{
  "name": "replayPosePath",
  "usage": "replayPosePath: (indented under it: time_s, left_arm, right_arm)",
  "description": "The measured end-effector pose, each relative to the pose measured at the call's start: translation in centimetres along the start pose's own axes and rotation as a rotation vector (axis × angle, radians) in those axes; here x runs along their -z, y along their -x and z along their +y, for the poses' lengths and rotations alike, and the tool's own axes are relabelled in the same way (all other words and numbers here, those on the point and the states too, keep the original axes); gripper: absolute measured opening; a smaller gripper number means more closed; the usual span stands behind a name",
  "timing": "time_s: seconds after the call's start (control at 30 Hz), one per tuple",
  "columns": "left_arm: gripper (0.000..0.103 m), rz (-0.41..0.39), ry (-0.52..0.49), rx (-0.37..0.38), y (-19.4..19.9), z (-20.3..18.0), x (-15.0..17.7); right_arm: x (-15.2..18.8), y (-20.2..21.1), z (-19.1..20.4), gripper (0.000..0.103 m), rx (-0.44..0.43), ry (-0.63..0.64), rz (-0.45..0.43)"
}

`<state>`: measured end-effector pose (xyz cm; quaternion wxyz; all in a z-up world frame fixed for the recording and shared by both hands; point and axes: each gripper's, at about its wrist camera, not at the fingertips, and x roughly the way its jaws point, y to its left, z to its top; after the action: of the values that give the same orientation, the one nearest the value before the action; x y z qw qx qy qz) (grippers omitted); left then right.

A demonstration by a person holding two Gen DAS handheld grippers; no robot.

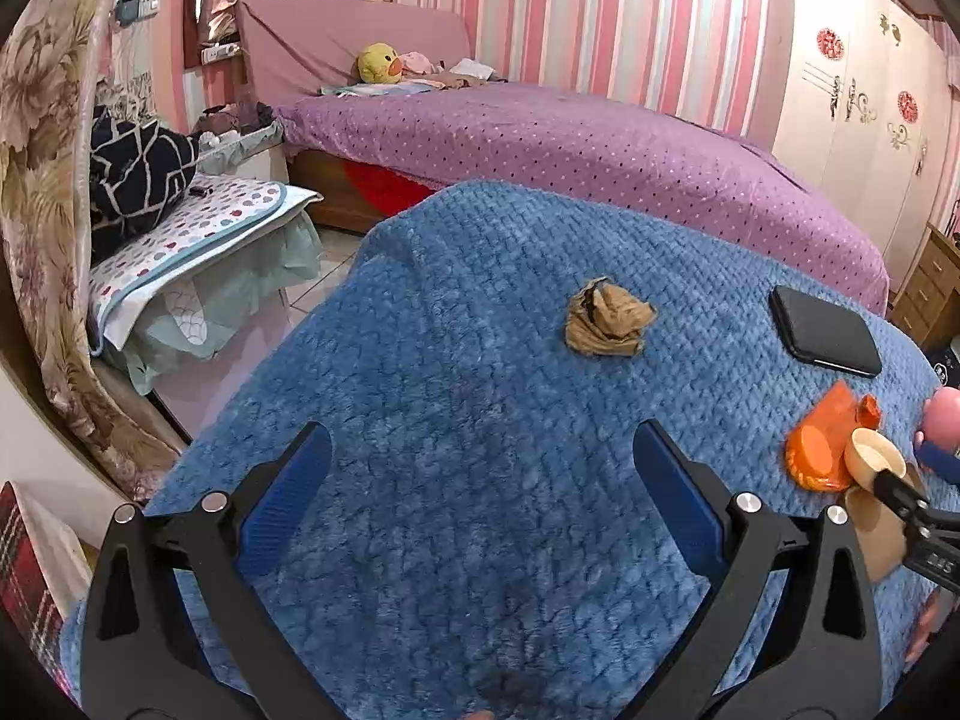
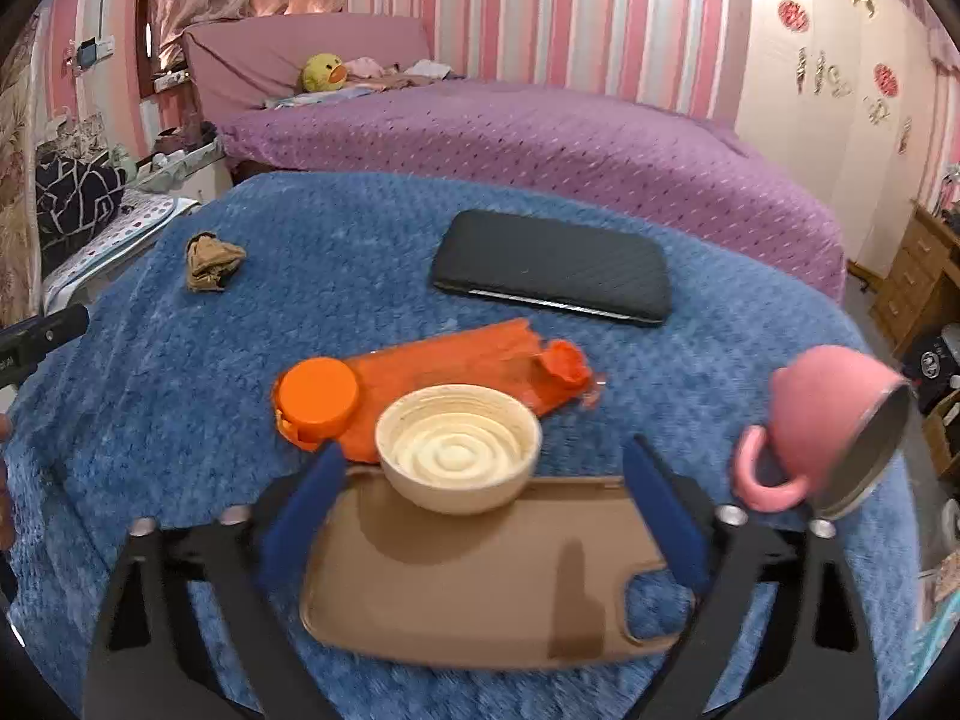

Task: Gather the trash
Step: 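Grasp the white bowl with the right tool while the left tool grasps the orange bag, then lift the orange bag with the left tool while the right tool carries the bowl toward the basket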

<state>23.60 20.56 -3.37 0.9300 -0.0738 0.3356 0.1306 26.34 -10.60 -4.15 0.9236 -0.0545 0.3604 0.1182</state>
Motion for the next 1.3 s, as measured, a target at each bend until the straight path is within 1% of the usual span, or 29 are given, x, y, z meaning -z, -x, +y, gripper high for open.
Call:
replayPosePath:
  time_s: [0.03, 0.07, 0.1, 0.13, 0.27, 0.33, 0.47, 0.6, 0.67, 0.77, 0.87, 0.97, 1.03, 1.07, 1.2, 1.3]
  left_arm:
    - [0.097, -0.003, -0.004, 0.000, 0.0, -0.2, 0.0]
    - [0.097, -0.004, -0.008, 0.003, -0.1, -0.6, 0.0]
    - [0.097, -0.004, -0.010, 0.008, -0.1, -0.9, 0.0]
    - [0.097, -0.002, -0.013, 0.017, -0.1, -1.4, 0.0]
    - [0.097, -0.007, -0.030, 0.053, 0.1, -3.4, -0.2]
    - [0.097, -0.013, -0.054, 0.075, 0.3, -5.0, -0.2]
    - [0.097, -0.010, -0.095, 0.114, 0.5, -8.2, 0.2]
    - [0.097, -0.004, -0.099, 0.172, 0.7, -11.3, 0.8]
    - [0.097, -0.007, -0.132, 0.189, 0.8, -13.4, 1.3]
    - [0.096, -0.019, -0.218, 0.196, 0.7, -16.6, 2.4]
    - [0.091, -0.013, -0.277, 0.171, 0.1, -18.2, 3.0]
    - [0.079, 0.027, -0.291, 0.166, -0.9, -18.4, 3.1]
    - [0.067, 0.070, -0.290, 0.183, -1.9, -18.5, 3.1]
    - [0.064, 0.092, -0.290, 0.185, -2.3, -18.5, 3.2]
    - [0.042, 0.136, -0.307, 0.204, -3.3, -19.1, 3.3]
    - [0.041, 0.124, -0.291, 0.217, -3.1, -18.6, 3.2]
  right_arm:
    - [0.0, -0.5, 0.0, 0.077, -0.018, -0.004, 0.015]
    - [-0.1, -0.8, 0.1, 0.071, -0.028, -0.005, 0.023]
    - [-0.1, -1.1, 0.1, 0.062, -0.042, -0.004, 0.034]
    - [-0.1, -1.3, 0.1, 0.061, -0.050, -0.003, 0.036]
    - [-0.1, -1.0, -0.3, 0.061, -0.068, -0.003, 0.009]
    - [0.1, -0.1, -0.7, 0.061, -0.046, 0.006, -0.015]
    - [1.2, 2.4, -3.2, 0.061, -0.022, -0.043, -0.051]
    - [2.9, 5.1, -5.8, 0.061, 0.041, -0.074, -0.070]
    - [3.8, 6.3, -7.2, 0.061, 0.076, -0.090, -0.076]
    - [5.6, 7.8, -10.0, 0.061, 0.137, -0.125, -0.078]
    - [6.5, 8.3, -12.6, 0.061, 0.159, -0.169, -0.074]
    - [7.2, 9.1, -15.4, 0.061, 0.168, -0.227, -0.084]
    - [7.4, 9.5, -16.5, 0.061, 0.168, -0.249, -0.088]
    - [7.5, 9.6, -17.2, 0.061, 0.171, -0.259, -0.088]
    - [8.0, 10.0, -18.6, 0.061, 0.177, -0.281, -0.090]
    - [8.1, 10.3, -18.9, 0.061, 0.180, -0.281, -0.098]
